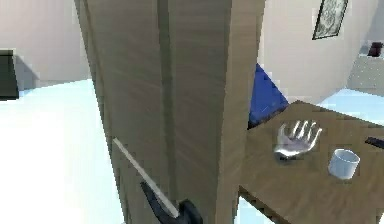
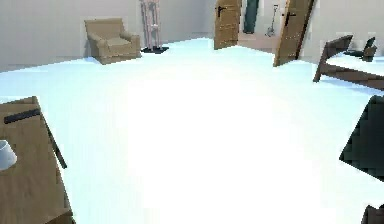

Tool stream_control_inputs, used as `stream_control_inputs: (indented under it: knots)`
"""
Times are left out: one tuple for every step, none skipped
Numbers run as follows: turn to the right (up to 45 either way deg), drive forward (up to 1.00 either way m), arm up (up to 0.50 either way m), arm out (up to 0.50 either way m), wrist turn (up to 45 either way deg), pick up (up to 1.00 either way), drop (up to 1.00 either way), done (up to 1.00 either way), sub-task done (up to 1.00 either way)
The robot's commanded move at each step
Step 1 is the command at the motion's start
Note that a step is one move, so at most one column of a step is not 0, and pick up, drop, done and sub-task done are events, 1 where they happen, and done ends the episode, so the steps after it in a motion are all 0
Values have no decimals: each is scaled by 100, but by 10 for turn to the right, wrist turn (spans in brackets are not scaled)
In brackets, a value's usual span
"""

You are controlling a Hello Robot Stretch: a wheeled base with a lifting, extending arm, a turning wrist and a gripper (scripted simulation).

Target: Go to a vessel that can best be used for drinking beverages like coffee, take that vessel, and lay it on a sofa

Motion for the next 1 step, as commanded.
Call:
stream_control_inputs:
  knots:
    - [450,0,0,0,0,0,0,0,0]
